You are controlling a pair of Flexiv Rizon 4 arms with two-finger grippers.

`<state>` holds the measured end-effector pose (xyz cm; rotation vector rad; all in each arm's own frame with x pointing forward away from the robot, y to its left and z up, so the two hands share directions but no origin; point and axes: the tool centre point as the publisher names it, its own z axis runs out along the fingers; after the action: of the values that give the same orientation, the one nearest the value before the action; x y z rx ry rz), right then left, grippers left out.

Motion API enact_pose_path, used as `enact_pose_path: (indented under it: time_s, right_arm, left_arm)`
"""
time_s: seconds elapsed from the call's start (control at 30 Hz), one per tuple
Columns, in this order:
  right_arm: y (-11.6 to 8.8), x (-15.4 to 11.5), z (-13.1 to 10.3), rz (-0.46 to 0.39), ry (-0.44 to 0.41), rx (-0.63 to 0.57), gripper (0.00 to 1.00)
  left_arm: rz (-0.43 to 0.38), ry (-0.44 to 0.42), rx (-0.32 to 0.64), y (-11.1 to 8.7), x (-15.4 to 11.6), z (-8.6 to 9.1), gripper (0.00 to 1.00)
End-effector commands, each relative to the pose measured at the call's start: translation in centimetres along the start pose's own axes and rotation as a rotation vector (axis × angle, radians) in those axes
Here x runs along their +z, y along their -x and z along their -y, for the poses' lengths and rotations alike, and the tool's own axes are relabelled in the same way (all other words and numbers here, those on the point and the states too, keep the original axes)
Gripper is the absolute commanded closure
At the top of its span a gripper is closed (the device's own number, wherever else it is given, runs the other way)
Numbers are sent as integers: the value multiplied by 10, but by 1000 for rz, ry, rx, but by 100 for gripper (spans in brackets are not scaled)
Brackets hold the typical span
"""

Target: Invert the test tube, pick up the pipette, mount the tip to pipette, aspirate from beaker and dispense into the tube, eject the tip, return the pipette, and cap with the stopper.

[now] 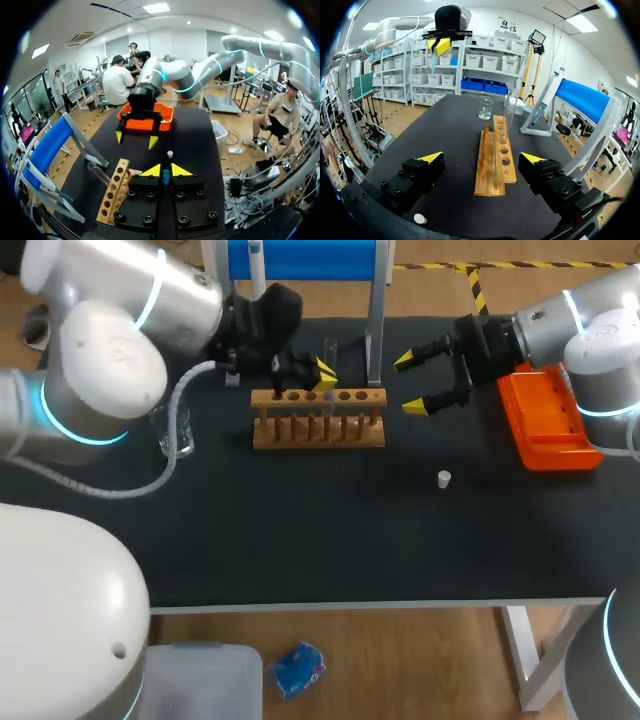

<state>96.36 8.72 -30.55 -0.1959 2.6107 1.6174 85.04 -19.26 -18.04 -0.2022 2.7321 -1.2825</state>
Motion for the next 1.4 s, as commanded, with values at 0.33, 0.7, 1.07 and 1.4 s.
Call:
enact_pose_path:
  time_s: [0.33, 0.7, 1.07, 1.4]
  right_arm:
    - [0, 0, -1, 0, -3, 0, 0]
    - [0, 0, -1, 0, -3, 0, 0]
    - [0, 0, -1, 0, -3, 0, 0]
    - [0, 0, -1, 0, -3, 0, 0]
  left_arm:
    - [5, 112, -13, 6, 3, -1, 100]
    - [-5, 146, 18, 8, 7, 1, 100]
    - [-11, 191, 22, 4, 7, -5, 100]
    - [-9, 196, 23, 4, 7, -5, 100]
